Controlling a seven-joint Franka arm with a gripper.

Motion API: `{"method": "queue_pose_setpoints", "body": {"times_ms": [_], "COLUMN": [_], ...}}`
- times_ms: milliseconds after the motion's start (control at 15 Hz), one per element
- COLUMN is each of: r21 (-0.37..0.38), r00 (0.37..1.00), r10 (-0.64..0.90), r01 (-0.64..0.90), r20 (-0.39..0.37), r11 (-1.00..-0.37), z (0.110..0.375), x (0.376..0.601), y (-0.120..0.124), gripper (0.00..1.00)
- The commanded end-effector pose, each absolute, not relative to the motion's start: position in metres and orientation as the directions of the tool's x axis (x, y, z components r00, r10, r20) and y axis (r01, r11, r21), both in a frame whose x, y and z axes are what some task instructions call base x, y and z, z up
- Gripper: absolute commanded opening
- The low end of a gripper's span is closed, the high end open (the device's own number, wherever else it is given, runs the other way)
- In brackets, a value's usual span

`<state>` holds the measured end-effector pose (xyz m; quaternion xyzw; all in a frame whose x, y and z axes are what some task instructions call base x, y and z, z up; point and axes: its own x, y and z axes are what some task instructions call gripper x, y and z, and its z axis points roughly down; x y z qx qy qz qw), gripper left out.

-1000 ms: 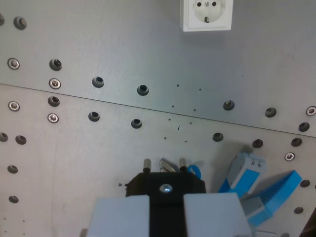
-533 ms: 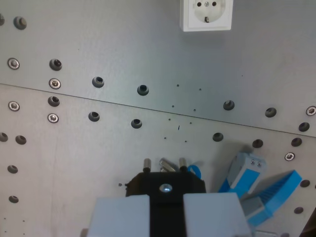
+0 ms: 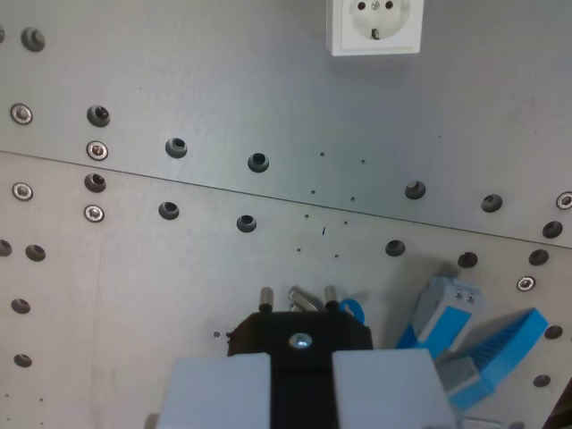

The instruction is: Move above the white socket

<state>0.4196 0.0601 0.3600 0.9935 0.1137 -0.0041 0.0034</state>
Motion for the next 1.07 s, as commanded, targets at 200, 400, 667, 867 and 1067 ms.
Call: {"method": "queue_pose_setpoints", "body": {"times_ms": [200, 400, 667, 867, 1067], "r21": [0.007, 0.01, 0.015, 0.017, 0.015], "r00": [0.968, 0.965, 0.961, 0.959, 0.959], "r10": [0.247, 0.254, 0.266, 0.272, 0.278], "r01": [0.247, 0.254, 0.266, 0.272, 0.277], "r20": [0.043, 0.06, 0.076, 0.073, 0.062], "r11": [-0.969, -0.967, -0.964, -0.962, -0.961], "z": [0.344, 0.332, 0.314, 0.299, 0.285], "x": [0.424, 0.426, 0.429, 0.433, 0.437], "y": [0.054, 0.051, 0.046, 0.043, 0.039], "gripper": [0.0, 0.0, 0.0, 0.0, 0.0]}}
